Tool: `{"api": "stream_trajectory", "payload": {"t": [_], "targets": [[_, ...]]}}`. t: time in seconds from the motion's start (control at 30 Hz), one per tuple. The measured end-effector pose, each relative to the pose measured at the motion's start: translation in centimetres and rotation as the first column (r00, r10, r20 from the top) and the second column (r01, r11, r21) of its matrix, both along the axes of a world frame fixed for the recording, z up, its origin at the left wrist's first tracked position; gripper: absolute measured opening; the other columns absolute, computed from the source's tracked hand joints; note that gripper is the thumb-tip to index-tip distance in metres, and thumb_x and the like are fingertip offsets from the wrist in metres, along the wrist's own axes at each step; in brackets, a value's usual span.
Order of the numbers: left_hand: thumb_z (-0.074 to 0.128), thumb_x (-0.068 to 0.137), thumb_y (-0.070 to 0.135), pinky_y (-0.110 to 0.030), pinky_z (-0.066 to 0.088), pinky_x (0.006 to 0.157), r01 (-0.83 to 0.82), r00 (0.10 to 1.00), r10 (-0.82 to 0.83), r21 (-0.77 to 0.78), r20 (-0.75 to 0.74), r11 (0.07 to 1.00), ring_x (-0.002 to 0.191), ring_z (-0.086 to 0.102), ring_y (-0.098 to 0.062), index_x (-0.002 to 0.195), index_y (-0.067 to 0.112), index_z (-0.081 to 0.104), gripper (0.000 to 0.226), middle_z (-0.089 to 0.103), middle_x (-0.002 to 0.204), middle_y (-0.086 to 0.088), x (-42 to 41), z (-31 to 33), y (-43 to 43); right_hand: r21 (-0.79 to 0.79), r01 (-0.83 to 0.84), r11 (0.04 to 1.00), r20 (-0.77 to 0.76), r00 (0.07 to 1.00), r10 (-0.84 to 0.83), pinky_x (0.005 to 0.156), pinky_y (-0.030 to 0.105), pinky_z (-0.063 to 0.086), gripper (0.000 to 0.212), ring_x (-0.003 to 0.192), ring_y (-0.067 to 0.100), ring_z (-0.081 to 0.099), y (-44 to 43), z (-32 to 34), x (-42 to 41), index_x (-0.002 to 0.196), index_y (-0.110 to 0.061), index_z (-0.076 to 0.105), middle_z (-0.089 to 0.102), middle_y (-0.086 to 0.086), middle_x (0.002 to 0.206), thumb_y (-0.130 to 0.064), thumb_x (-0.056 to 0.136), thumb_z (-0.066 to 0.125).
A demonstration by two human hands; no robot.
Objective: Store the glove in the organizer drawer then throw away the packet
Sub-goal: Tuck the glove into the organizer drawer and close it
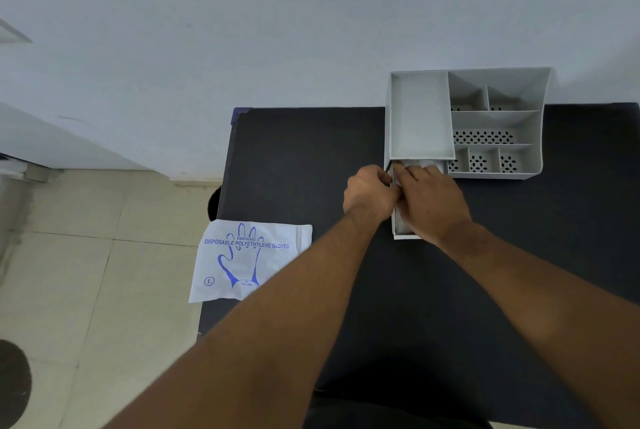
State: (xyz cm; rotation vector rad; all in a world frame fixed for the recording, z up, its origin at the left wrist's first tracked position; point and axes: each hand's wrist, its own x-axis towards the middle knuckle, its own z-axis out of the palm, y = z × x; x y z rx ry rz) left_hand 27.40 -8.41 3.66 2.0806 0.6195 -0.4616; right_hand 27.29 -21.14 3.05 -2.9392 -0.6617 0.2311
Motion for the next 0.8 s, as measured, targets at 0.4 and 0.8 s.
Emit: {"api": "stream_trajectory", "payload": {"t": [0.4,0.8], "targets": [[0.071,0.08,0.023,-0.038,0.061,0.085,-0.051,0.998,0.041,-0.228,-0.05,0.972,0.09,0.074,-0.023,0.093,0.025,0.066,0.014,0.075,0.097,-0.003,-0.7,-1.0,0.9,-0.228,0.014,0.974,0.007,1.0,-0.012,0.074,0.044,0.047,0.031,0.089,0.036,0.061,0.5,0.4,0.3,0.106,-0.012,0.067,0.066,0.014,0.097,-0.028,0.079,0.066],[0.059,0.093,0.03,-0.032,0.061,0.075,-0.005,0.992,-0.031,-0.276,-0.125,0.961,0.101,0.072,-0.022,0.13,0.017,0.059,0.039,0.072,0.118,-0.006,-0.4,-0.8,0.5,-0.092,0.055,0.994,0.011,0.998,-0.054,0.082,0.044,0.043,0.06,0.096,0.033,0.064,0.5,0.8,-0.2,0.128,-0.01,0.059,0.071,0.01,0.108,-0.044,0.083,0.039]]}}
